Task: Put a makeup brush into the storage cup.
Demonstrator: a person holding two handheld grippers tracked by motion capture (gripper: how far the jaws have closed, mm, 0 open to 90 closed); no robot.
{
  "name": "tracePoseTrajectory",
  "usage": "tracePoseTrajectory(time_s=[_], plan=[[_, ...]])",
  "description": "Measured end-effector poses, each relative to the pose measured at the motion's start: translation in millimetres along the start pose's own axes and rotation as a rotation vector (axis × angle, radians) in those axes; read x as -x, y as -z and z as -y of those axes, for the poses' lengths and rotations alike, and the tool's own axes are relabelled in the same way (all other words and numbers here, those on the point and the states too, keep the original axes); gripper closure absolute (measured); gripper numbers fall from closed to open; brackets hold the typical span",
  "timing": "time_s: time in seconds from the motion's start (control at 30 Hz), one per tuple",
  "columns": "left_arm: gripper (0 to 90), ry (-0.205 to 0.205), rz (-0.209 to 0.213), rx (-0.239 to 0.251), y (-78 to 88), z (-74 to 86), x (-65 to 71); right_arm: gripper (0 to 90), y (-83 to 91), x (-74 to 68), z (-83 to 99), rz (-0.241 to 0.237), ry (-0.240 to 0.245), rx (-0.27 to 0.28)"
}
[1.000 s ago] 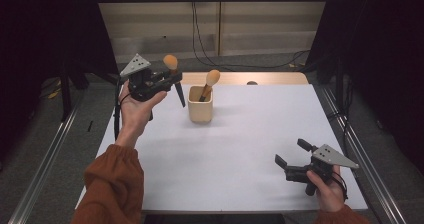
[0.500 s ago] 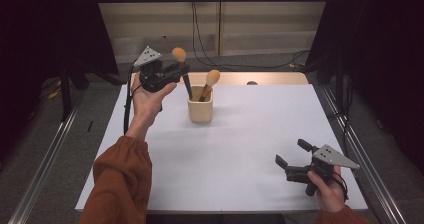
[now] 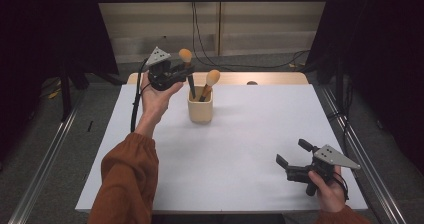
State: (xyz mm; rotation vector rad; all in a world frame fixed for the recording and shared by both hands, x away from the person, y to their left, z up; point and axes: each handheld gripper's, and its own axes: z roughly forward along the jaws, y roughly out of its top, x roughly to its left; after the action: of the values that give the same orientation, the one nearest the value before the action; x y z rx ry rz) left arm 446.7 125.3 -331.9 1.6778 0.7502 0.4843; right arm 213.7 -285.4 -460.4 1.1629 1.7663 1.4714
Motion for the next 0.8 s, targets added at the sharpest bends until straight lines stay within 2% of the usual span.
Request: tracePoseTrajectory(time_s=[0.3,0.4,0.43,0.5,0.7,0.8], plan=[[70.1,0.016,0.002,-0.032,-4.1,18.2,-3.2,0.0,0.0,-0.2,0.4,0.000,-0.001,0.000],[70.1,0.012,0.006,-0.031,-4.7,21.3,-1.9,0.0,-0.2,-0.4,0.3,-0.001,-0.003,0.000],[70.1,0.007,-0.008,-0.027,-4.5,22.1,-1.0,0.0,-0.4,-0.6,0.4,-0.002,-0.004,0.001],[70.1,0.020,0.000,-0.035,-4.7,23.3,-1.1,0.0,-0.5,-0.2,0.3,-0.003,0.004,-0.003],[70.1,0.010,-0.001,-0.059,-6.1,32.8,-0.8,0.0,-0.1,-0.9,0.3,-0.005,0.003,-0.003],[70.0,0.008,-0.010,-0.055,-7.3,38.8,1.0,0.0,-0.5,-1.1,0.4,-0.003,0.008,-0.006]])
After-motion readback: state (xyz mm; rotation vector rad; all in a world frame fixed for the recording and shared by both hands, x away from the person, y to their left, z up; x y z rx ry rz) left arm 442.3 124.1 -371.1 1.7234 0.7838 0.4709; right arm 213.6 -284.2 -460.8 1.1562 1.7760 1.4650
